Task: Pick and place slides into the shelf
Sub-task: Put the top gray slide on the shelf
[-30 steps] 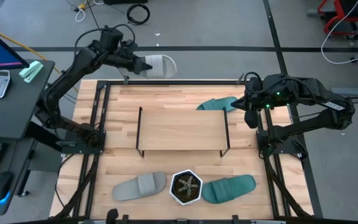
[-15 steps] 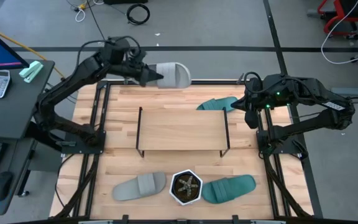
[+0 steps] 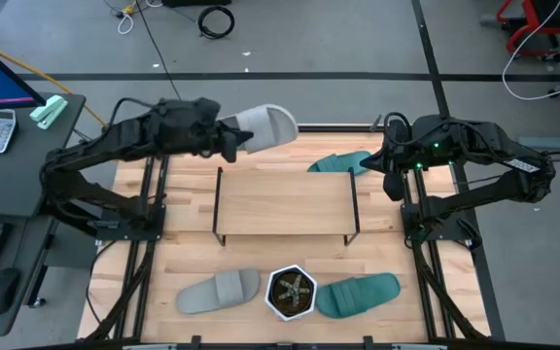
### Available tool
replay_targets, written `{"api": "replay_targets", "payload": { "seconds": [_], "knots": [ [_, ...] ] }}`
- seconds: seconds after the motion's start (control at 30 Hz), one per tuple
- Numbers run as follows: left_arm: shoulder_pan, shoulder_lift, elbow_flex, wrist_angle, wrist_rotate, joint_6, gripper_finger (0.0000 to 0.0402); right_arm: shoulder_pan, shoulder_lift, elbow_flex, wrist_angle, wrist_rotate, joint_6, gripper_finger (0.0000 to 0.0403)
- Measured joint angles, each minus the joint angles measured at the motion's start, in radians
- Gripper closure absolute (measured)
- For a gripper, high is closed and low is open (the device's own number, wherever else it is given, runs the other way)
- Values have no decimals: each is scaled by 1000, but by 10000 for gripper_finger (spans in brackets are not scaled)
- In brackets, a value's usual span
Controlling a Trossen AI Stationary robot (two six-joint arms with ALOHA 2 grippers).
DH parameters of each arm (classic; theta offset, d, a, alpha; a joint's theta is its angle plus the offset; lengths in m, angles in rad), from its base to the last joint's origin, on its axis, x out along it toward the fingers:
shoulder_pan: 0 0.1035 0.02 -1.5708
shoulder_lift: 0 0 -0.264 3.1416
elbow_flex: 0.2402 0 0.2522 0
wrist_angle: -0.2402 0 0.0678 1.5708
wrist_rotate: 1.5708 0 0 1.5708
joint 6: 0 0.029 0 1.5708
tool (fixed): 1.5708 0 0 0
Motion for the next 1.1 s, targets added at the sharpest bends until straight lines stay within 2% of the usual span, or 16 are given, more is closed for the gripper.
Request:
{"api": "replay_targets", "payload": {
  "seconds": [0.13,0.33,0.43,0.5,0.57,0.77,0.93,1.03,1.1],
  "knots": [
    [-126,-15,0,-56,-229,-130,389,0,0,0,2,0,-9,386],
    [-357,28,1,-52,-676,-388,389,0,0,0,0,0,-20,386],
    [-442,94,1,-49,-873,-565,389,0,-1,0,-14,-31,-133,386],
    [-479,139,1,-50,-957,-678,389,0,-2,0,-40,-55,-225,386],
    [-497,185,0,-51,-1021,-775,389,0,-3,0,-51,-57,-299,386],
    [-504,308,0,3,-1124,-1002,389,4,-3,0,-17,-62,-430,386],
    [-508,397,0,151,-1176,-1032,389,24,-3,0,-10,-67,-446,386],
    [-524,434,0,232,-1285,-1033,389,47,-3,0,-10,-73,-435,386],
    [-533,445,0,256,-1306,-1021,389,62,-3,0,-10,-76,-430,386]
  ]
}}
